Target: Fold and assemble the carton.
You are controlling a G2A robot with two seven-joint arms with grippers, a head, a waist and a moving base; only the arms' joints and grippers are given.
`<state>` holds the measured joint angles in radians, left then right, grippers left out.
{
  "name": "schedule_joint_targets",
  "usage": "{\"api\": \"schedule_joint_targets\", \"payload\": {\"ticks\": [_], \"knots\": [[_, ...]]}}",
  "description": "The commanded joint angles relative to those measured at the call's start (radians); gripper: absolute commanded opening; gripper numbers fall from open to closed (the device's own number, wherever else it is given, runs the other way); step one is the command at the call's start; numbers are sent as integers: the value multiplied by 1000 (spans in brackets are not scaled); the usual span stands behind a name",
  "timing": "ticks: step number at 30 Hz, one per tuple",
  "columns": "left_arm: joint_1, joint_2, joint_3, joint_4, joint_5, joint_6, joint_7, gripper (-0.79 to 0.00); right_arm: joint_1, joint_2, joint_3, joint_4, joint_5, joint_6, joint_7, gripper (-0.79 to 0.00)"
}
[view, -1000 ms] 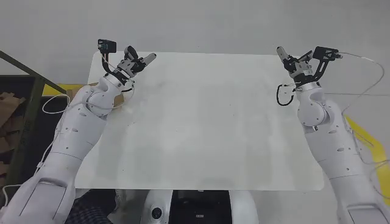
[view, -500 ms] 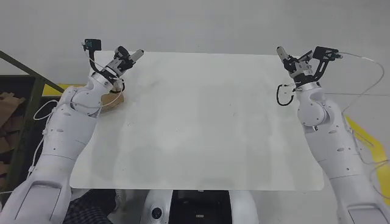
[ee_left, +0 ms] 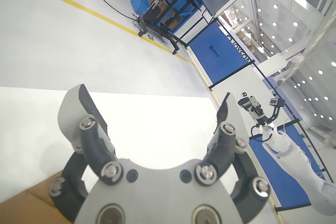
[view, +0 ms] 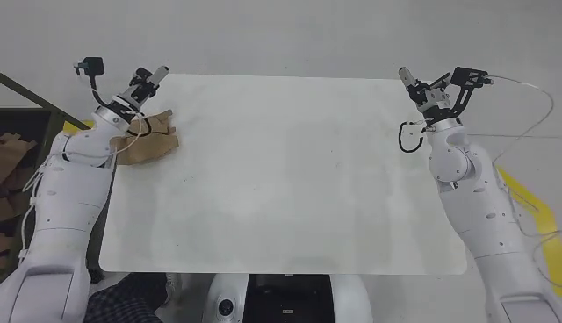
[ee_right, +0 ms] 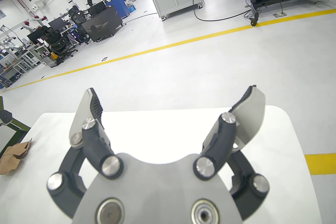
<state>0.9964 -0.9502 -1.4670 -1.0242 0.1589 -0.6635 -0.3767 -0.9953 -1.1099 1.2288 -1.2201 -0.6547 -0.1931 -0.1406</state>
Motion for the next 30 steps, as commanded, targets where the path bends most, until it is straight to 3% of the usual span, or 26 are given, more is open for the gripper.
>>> {"api": "schedule_joint_targets", "payload": {"ticks": [1,11,14,22,30], "knots": [[5,6,-19,10,-15,-13,-31,0,0,0,0,0,0,0,0,0],[54,44,-152,44,-121,-47,-174,0,0,0,0,0,0,0,0,0],[72,55,-191,39,-119,-6,-190,0,0,0,0,0,0,0,0,0],[129,83,-293,46,-194,-6,-291,0,0,0,0,0,0,0,0,0],[142,95,-334,74,-228,9,-321,0,0,0,0,0,0,0,0,0]]}}
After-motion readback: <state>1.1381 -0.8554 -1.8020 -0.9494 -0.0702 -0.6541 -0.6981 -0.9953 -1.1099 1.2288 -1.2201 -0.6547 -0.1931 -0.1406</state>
